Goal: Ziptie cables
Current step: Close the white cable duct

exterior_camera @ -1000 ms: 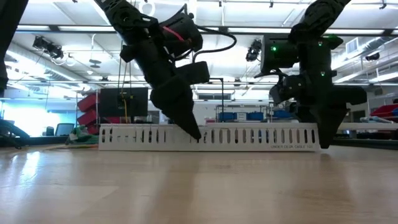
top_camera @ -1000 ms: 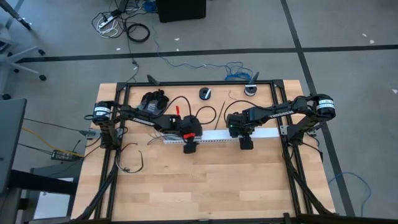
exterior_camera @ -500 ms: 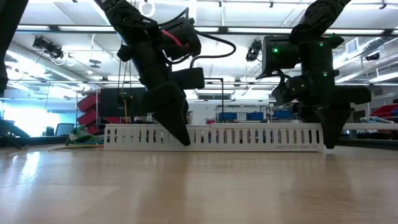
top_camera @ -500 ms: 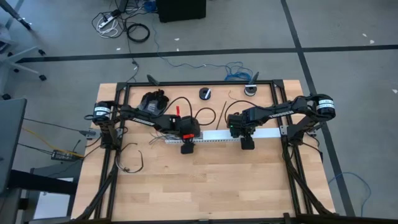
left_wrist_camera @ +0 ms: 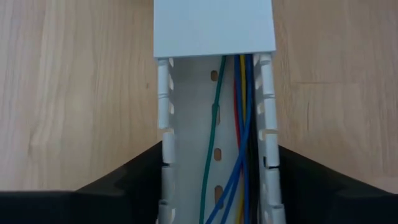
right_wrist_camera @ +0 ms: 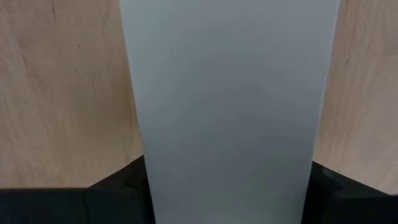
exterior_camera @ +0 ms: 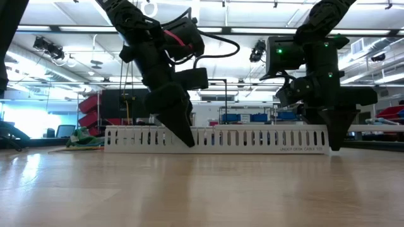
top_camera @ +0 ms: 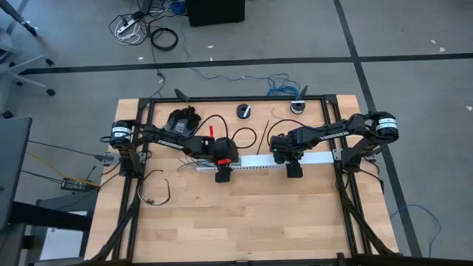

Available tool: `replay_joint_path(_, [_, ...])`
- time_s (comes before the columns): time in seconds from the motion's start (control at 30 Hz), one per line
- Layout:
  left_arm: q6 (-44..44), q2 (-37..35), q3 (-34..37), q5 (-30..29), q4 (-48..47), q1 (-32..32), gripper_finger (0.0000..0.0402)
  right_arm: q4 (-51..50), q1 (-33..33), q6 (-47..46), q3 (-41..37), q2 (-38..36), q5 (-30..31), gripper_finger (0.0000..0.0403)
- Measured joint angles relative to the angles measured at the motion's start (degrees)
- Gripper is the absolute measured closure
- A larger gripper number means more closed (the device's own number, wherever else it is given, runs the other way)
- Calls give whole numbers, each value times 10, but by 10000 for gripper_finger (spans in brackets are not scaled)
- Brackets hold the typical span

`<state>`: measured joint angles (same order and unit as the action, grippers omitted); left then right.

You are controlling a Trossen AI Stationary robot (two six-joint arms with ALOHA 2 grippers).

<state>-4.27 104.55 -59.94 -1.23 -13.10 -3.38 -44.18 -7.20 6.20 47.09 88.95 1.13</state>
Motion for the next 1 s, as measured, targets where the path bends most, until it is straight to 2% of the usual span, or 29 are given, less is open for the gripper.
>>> replay_joint_path(0.17, [0, 0, 1, 0, 10, 0, 178, 3, 0, 1, -1, 0, 0, 174])
replay_joint_path(1.0, [15, 1, 2, -6, 22, 0, 181, 19, 0, 14, -2, 0, -8, 174])
